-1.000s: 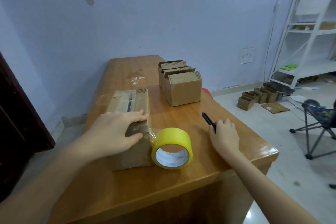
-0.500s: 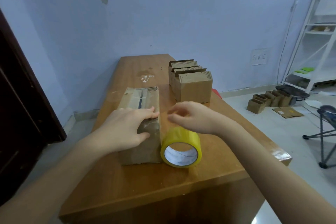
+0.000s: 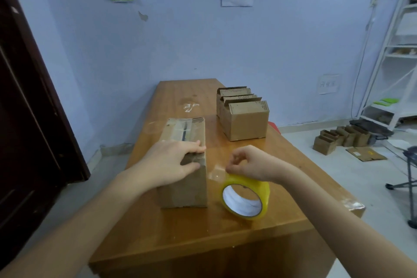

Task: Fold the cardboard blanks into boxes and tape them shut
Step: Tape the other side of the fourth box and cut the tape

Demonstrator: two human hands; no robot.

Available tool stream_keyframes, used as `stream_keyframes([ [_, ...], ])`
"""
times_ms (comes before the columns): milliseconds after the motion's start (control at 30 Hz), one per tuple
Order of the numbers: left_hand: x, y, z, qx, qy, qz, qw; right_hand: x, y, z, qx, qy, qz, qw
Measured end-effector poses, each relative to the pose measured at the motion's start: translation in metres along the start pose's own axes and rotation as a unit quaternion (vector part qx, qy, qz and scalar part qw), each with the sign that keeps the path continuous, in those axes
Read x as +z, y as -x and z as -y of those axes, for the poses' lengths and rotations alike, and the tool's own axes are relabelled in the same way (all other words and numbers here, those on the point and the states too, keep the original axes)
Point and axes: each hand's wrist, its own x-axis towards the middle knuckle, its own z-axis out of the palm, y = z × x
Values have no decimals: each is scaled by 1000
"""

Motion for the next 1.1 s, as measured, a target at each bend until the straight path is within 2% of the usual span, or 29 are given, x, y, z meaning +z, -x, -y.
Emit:
stream_keyframes([
  [100,2,0,-2,10,-6,-17,1000,-5,8,-13,31,124,-87,988],
  [200,3,1,-4,15,-11,-32,999,-1,11,-18,55,265,-178,946],
  [333,4,2,-6,19,-16,-40,999,11,8,-29,89,379,-187,902],
  [500,5,2,-10,24,-33,-52,998,33,5,-40,111,441,-184,871],
  [633,12,3,-15,38,-104,-61,992,49,0,-48,93,436,-209,871],
  [767,10,1,-12,46,-92,-82,991,51,5,-37,75,430,-233,869],
  [833,8,1,-11,54,-97,-69,991,45,7,-23,12,382,-283,880],
  [900,5,2,-8,56,-89,-34,994,38,8,-8,-118,257,-316,906],
  [933,2,1,-4,50,-58,-12,997,33,6,1,-180,176,-284,925],
  [1000,-8,1,3,40,64,20,997,23,3,19,-257,54,-163,951],
  [1100,-27,7,22,59,189,10,980,13,-5,32,-290,75,-76,951],
])
